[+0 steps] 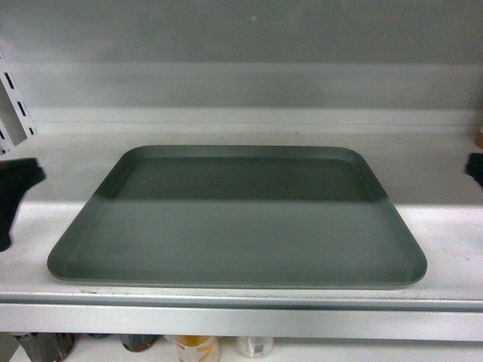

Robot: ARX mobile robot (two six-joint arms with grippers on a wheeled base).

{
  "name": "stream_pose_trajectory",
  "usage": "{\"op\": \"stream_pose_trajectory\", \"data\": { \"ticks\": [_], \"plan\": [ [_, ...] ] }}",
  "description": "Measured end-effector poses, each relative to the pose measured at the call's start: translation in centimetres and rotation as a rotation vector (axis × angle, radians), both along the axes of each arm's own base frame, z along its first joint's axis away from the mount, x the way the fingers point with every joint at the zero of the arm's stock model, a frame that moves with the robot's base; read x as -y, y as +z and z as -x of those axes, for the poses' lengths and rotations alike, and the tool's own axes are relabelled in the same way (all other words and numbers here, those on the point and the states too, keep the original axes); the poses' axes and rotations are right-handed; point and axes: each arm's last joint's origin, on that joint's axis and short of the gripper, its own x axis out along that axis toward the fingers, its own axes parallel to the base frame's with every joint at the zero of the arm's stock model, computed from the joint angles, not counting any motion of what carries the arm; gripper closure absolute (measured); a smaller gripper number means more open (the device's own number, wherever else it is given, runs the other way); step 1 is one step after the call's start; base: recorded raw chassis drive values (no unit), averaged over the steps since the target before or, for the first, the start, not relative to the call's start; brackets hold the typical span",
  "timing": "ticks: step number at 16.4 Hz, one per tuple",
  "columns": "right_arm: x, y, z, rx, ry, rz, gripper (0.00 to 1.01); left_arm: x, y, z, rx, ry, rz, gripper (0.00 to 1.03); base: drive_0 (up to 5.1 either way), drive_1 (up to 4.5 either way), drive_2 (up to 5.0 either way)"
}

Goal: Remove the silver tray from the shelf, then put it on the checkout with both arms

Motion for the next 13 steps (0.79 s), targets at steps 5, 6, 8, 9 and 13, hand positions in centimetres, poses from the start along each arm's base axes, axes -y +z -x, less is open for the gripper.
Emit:
{"op": "stream_pose_trajectory", "data": {
  "ticks": [5, 6, 8, 9, 13],
  "plan": [
    [-2.4, -4.3, -9.5, -0.224, -0.053, 0.100, 0.03, 2.2, -4.2, -8.5, -0.208, -0.095, -0.015, 0.05, 0.0, 0.00, 0.0],
    [-2.7, -4.3, -10.4, -0.274, -0.064, 0.114, 0.03, 2.3, -4.4, -9.3, -0.251, -0.095, -0.017, 0.05, 0.0, 0.00, 0.0],
    [-2.9, -4.6, -10.8, -0.333, -0.081, 0.124, 0.03, 2.3, -4.8, -9.4, -0.292, -0.091, -0.017, 0.05, 0.0, 0.00, 0.0],
    [-2.9, -4.8, -10.9, -0.352, -0.086, 0.125, 0.03, 2.3, -5.0, -9.4, -0.306, -0.087, -0.016, 0.05, 0.0, 0.00, 0.0],
    [-3.2, -5.0, -11.2, -0.420, -0.099, 0.106, 0.03, 2.2, -5.2, -9.6, -0.331, -0.075, -0.009, 0.05, 0.0, 0.00, 0.0]
  ]
}}
